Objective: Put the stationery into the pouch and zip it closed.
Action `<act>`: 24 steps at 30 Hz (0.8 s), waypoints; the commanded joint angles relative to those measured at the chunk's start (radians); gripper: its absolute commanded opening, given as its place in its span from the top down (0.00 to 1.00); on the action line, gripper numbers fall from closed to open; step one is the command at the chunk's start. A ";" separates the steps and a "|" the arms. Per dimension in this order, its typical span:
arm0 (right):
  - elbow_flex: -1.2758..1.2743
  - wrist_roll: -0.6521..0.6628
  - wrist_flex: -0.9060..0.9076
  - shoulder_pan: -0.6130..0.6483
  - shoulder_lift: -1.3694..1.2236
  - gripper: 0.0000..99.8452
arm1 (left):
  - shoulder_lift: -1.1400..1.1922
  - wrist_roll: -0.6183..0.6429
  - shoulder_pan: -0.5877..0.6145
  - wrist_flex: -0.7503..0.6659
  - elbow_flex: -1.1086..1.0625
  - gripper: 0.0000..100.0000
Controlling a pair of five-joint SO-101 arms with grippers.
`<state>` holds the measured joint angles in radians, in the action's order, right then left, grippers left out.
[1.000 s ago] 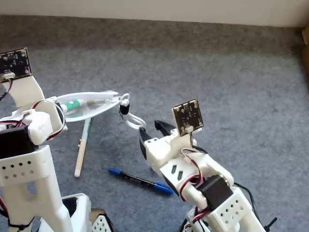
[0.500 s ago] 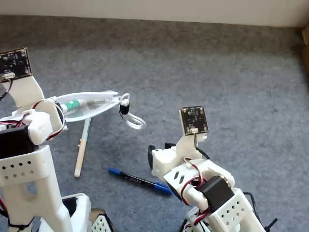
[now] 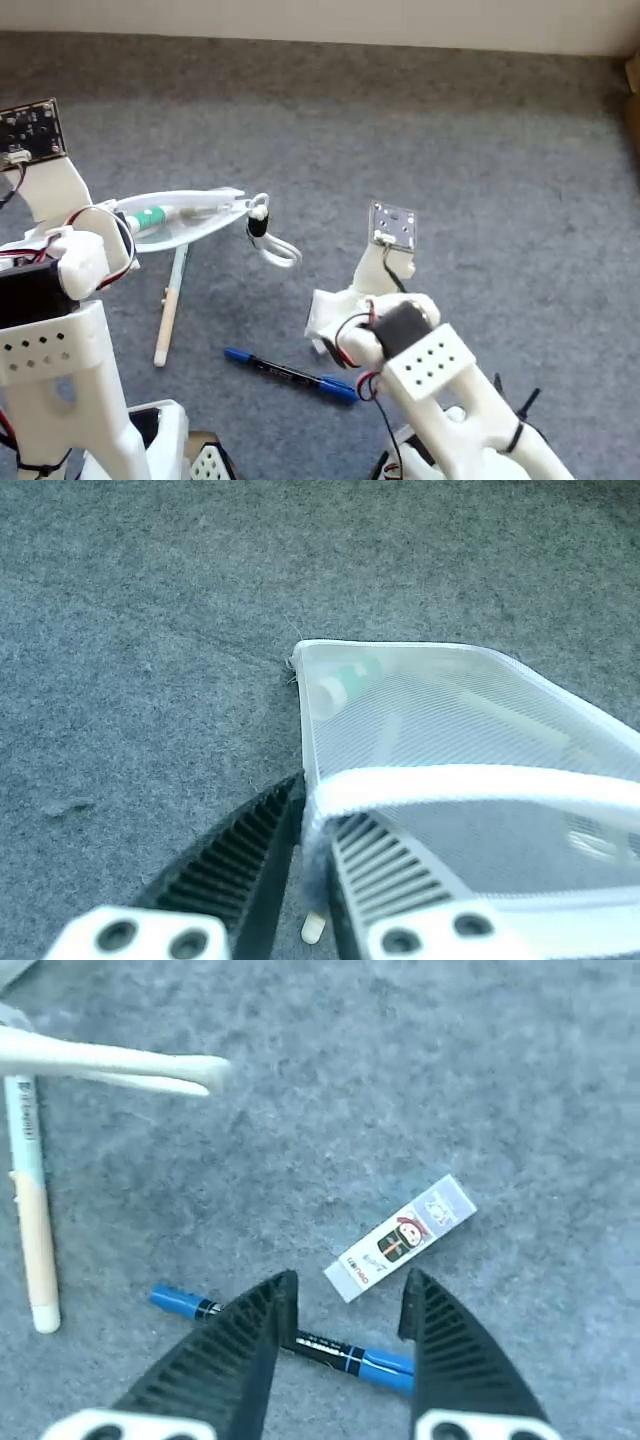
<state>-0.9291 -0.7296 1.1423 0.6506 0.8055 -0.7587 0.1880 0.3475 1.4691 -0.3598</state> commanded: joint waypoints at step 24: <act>0.065 -0.106 -0.153 -0.139 -0.325 0.84 | 0.004 0.006 -0.012 -0.008 0.001 0.99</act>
<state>-0.9275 -0.8232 1.0319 0.5462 0.4864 -0.7587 0.1880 0.3475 1.4691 -0.3598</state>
